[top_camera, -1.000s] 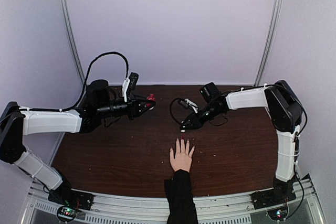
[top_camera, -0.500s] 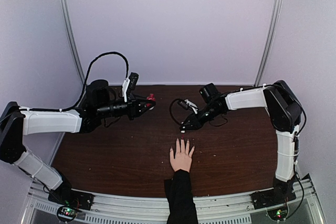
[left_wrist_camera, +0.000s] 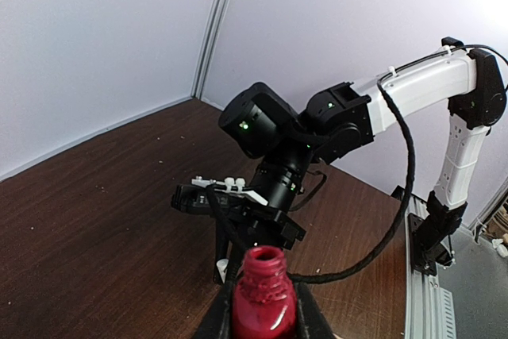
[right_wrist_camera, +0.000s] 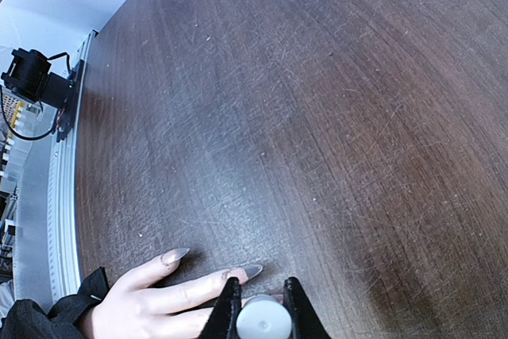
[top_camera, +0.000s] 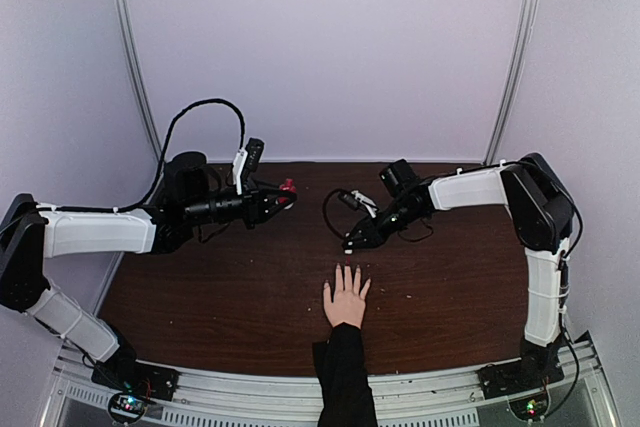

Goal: Paint the nails
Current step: Paint the hand on the nail.

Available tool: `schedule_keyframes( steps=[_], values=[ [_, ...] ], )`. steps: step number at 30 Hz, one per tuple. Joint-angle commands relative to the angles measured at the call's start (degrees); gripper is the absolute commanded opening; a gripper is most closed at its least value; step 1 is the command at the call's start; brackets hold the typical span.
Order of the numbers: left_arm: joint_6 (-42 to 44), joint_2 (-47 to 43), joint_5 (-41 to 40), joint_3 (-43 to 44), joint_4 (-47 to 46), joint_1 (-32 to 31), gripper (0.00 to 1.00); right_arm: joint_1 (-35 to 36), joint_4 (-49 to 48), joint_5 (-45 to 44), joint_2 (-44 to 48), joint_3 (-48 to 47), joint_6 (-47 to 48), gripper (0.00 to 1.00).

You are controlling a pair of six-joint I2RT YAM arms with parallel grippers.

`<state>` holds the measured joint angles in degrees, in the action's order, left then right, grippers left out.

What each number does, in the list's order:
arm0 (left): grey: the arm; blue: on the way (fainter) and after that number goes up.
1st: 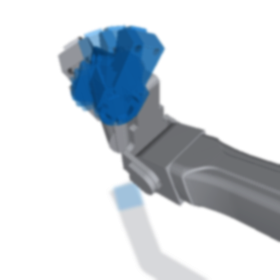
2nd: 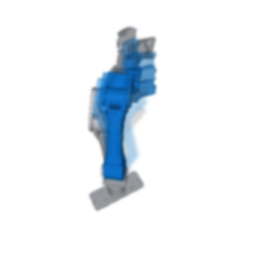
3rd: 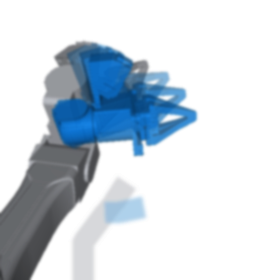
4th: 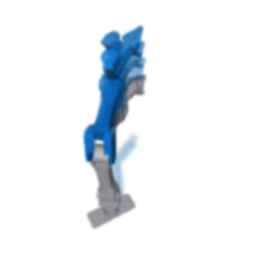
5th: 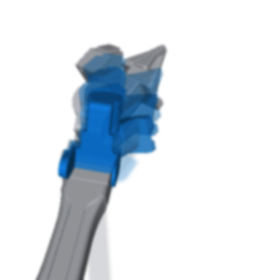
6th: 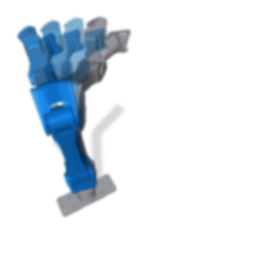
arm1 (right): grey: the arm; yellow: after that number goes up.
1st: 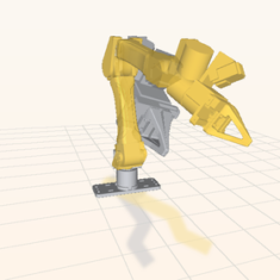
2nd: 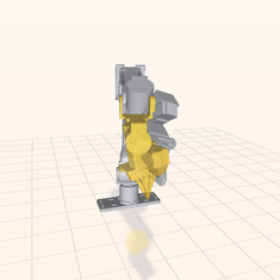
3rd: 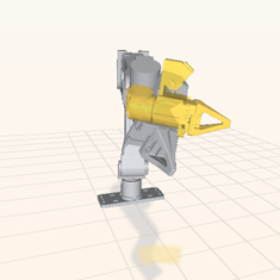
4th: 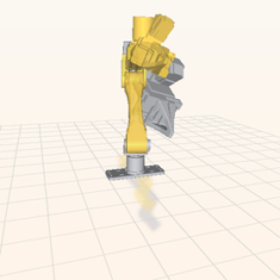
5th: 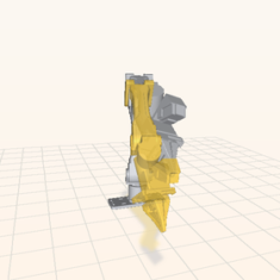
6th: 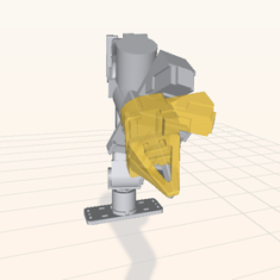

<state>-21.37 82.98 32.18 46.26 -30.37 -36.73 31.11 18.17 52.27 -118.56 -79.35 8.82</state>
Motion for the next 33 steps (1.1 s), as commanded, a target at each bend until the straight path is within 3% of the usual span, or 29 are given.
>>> schedule_keyframes(
  steps=[1, 33],
  values=[
    [0.1, 0.2, 0.7, 0.0, -3.7, 0.4, 0.0, 0.2, -1.1, -0.4, -1.3, -1.3, 0.5, 0.0],
    [0.5, 0.1, 0.5, -0.1, -3.6, 0.4, 0.0, 0.0, -2.4, -3.1, -1.2, -1.6, 0.0, 0.0]
  ],
)
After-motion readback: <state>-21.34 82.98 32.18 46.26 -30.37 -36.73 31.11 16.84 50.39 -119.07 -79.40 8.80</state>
